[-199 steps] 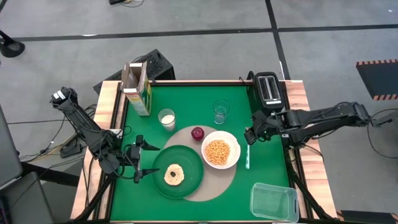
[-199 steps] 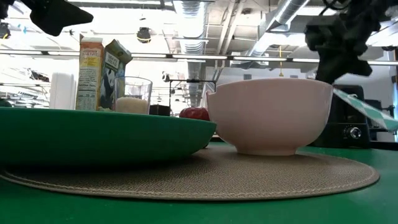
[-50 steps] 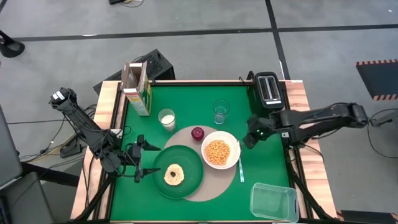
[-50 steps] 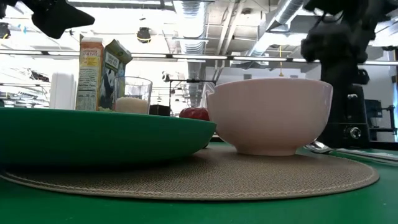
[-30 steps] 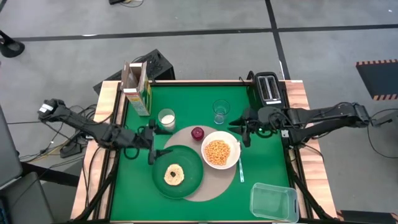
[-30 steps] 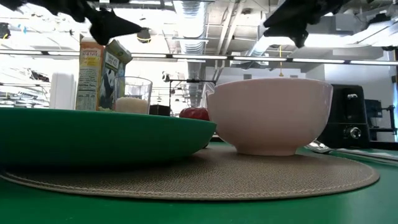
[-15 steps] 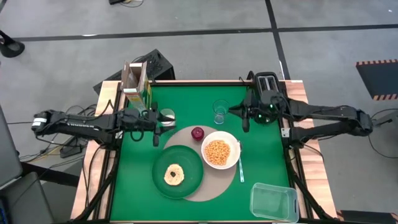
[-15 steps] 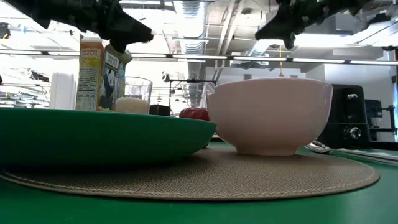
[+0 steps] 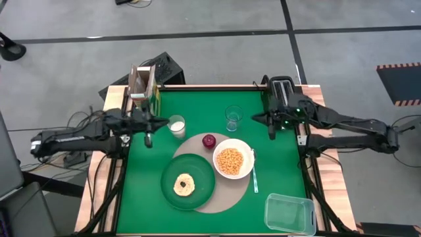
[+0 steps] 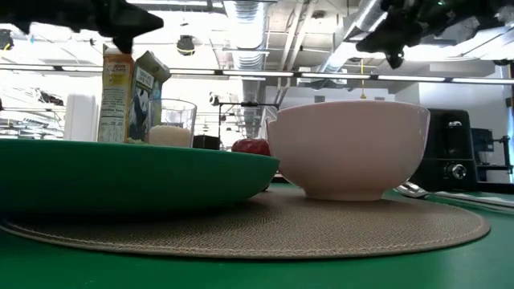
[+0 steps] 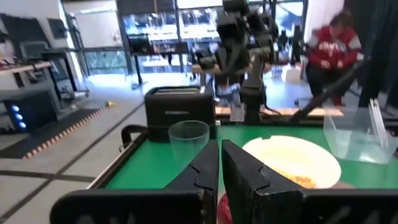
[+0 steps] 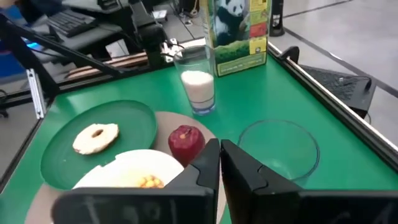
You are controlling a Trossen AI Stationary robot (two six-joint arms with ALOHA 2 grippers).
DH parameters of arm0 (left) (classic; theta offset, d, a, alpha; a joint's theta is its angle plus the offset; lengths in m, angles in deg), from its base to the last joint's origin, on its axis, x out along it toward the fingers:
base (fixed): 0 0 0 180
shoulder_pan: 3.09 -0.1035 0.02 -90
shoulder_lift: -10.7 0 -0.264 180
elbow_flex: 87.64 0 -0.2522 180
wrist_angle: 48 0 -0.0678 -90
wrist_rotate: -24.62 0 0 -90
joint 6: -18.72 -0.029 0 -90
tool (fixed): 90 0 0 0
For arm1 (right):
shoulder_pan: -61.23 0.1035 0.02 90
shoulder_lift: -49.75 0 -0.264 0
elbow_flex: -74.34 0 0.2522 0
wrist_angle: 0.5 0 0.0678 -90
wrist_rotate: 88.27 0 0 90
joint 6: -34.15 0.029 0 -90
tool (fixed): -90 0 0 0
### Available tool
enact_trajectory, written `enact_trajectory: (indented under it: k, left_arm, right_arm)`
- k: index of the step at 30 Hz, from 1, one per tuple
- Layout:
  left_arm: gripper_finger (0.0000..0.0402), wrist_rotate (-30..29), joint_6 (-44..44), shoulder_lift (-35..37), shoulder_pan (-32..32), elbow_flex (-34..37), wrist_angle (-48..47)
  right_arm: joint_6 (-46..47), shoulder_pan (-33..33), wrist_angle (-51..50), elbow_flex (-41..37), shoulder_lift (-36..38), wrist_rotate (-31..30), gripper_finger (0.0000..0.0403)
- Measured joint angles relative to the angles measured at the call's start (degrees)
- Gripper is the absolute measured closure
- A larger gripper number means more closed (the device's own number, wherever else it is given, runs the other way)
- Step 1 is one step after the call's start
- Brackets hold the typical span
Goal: Arrange a breakfast setting
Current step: Return to Home Position
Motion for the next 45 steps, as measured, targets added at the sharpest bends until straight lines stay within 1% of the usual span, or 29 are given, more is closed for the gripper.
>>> enact_trajectory:
  k: [4, 8, 11, 14, 16, 19, 23, 29, 34, 37, 39, 41, 45]
  left_arm:
    - [0.0399, 0.0, 1.9, 8.1, -0.3, 4.3, -0.5]
    - [0.0401, -0.2, 4.3, 14.3, -0.3, 8.5, -0.8]
    - [0.0401, -0.8, 5.8, 18.1, -0.3, 10.9, -1.9]
    - [0.0401, -3.6, 7.6, 21.6, -0.3, 12.9, -5.1]
    - [0.0401, -4.8, 8.4, 24.0, -0.3, 14.1, -6.7]
    - [0.0401, -4.7, 8.6, 27.6, -0.3, 15.9, -7.5]
    - [0.0401, -4.5, 8.6, 27.8, -0.3, 17.2, -8.1]
    - [0.0401, -1.0, 8.8, 27.9, -0.2, 18.6, -4.8]
    - [0.0401, -1.4, 9.7, 27.9, -0.2, 21.7, -1.9]
    - [0.0401, -1.4, 10.3, 28.0, -0.2, 23.8, 1.3]
    - [0.0401, -1.1, 10.0, 27.9, -0.2, 23.8, 1.1]
    - [0.0402, -0.6, 8.7, 28.0, -0.2, 23.8, 0.3]
    - [0.0402, 3.9, 5.7, 27.9, -0.3, 23.8, 0.4]
  right_arm:
    - [1.2, 0.1, 0.2, -3.7, 5.0, -0.4, 0.037]
    - [2.7, 0.2, 1.0, -7.0, 10.4, -1.0, 0.0381]
    - [4.2, 0.2, 2.8, -10.1, 14.1, -1.1, 0.0374]
    - [5.9, 0.1, 3.8, -13.5, 18.2, -1.2, 0.0364]
    - [7.2, 0.1, 4.1, -15.7, 21.1, -1.3, 0.0363]
    - [8.0, 0.2, 4.7, -19.0, 25.5, -1.7, 0.0372]
    - [8.4, 0.3, 5.9, -22.6, 31.1, -1.7, 0.038]
    - [8.9, 1.8, 7.6, -27.7, 38.7, -1.6, 0.0368]
    - [11.4, 3.5, 8.2, -33.0, 43.8, -7.2, 0.0377]
    - [11.7, 4.7, 9.1, -35.5, 44.2, -8.3, 0.0381]
    - [11.8, 5.4, 10.3, -36.8, 44.2, -9.6, 0.0378]
    - [12.0, 6.1, 13.8, -38.2, 44.2, -10.3, 0.037]
    - [10.6, 7.7, 15.7, -39.1, 43.8, -10.0, 0.0365]
